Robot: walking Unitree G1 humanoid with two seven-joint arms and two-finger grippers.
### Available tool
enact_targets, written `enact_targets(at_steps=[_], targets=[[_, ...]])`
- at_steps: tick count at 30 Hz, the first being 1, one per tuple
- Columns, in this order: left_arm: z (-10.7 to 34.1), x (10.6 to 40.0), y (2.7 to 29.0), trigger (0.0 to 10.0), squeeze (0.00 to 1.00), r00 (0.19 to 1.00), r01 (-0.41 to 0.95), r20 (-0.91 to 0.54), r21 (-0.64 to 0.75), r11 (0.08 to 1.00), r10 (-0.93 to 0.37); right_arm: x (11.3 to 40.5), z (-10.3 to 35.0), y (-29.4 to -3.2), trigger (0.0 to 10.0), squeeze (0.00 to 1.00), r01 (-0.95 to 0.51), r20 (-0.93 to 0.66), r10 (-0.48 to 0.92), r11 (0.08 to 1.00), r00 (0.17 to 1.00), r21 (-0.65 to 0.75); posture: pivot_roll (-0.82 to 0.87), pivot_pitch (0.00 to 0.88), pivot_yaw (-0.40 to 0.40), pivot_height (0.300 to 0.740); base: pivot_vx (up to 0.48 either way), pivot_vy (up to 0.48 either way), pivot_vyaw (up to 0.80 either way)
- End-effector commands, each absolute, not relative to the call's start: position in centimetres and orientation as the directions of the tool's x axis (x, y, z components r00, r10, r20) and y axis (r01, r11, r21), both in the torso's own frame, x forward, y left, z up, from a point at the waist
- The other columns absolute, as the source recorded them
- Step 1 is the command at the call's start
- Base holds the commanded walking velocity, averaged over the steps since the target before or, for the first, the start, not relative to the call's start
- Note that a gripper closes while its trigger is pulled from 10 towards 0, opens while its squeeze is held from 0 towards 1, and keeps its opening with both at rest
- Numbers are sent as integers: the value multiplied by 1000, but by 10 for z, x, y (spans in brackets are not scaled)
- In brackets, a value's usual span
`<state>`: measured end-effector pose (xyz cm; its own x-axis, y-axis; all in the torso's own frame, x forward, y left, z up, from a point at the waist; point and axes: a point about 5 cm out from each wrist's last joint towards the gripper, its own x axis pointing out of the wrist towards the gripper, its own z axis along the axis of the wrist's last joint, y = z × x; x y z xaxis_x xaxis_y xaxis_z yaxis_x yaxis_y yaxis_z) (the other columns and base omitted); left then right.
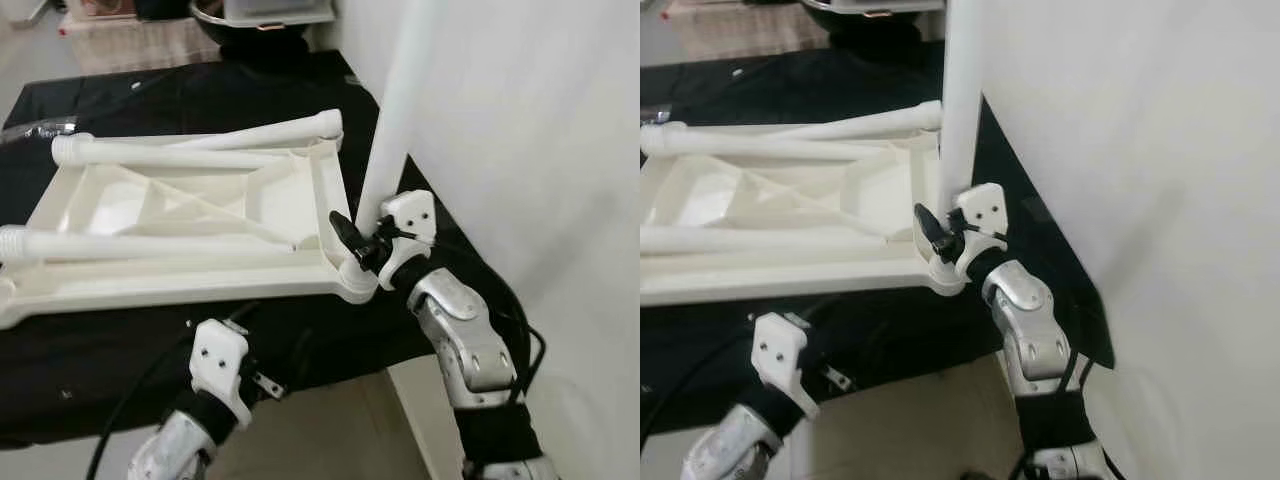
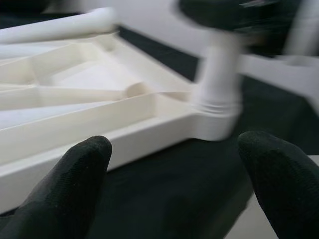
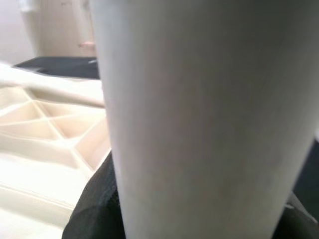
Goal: Building children table
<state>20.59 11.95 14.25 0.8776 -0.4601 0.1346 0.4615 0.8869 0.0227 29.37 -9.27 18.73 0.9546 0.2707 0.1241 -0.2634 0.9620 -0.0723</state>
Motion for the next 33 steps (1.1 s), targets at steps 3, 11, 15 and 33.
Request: enact_targets(at_steps=[3, 11, 15, 33], targets=[[137, 211, 118, 10000, 0, 877, 467, 122, 19, 884, -465, 295, 161, -85, 0, 0, -278, -16, 277, 956, 961, -90, 15, 131, -14, 740, 0, 0, 0], [137, 215, 116, 10000, 0, 877, 466, 131, 5, 885, -462, 302, 168, -98, 10000, 847, -282, 38, 286, 954, 957, -99, -23, 129, -17, 740, 0, 0, 0], [139, 220, 111, 10000, 0, 866, 482, 144, 6, 876, -478, 305, 176, -102, 10000, 1000, -371, 76, 375, 926, 924, -66, -31, 127, -13, 740, 0, 0, 0], [133, 222, 107, 10000, 0, 856, 505, 123, 10, 863, -502, 353, 217, -146, 10000, 0, -807, -19, 815, 569, 579, -161, 28, 106, -44, 740, 0, 0, 0]])
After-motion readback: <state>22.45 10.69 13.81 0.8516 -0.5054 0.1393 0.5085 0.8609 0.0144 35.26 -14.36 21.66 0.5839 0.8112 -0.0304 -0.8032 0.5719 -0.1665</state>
